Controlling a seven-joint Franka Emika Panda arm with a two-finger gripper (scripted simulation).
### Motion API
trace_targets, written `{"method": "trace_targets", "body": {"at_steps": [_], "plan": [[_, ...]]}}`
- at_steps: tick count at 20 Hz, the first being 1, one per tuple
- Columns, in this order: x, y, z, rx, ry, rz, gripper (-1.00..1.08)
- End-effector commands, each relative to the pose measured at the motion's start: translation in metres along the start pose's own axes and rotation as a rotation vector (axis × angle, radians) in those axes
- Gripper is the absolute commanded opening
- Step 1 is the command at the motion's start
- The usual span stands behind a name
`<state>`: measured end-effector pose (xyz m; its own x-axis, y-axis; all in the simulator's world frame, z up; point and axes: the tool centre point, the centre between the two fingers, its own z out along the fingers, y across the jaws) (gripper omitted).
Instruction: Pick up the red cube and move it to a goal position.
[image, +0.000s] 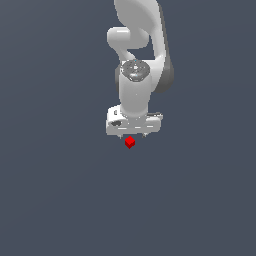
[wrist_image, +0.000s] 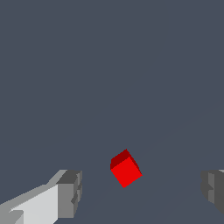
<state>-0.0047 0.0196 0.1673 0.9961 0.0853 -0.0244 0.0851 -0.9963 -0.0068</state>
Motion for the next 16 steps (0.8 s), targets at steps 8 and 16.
{"method": "trace_targets", "body": {"at_steps": [8, 16], "plan": [[-0.004, -0.001, 0.009, -0.001, 0.001, -0.037, 1.00], [-0.018, -0.003, 0.041, -0.003, 0.006, -0.171, 1.00]]}}
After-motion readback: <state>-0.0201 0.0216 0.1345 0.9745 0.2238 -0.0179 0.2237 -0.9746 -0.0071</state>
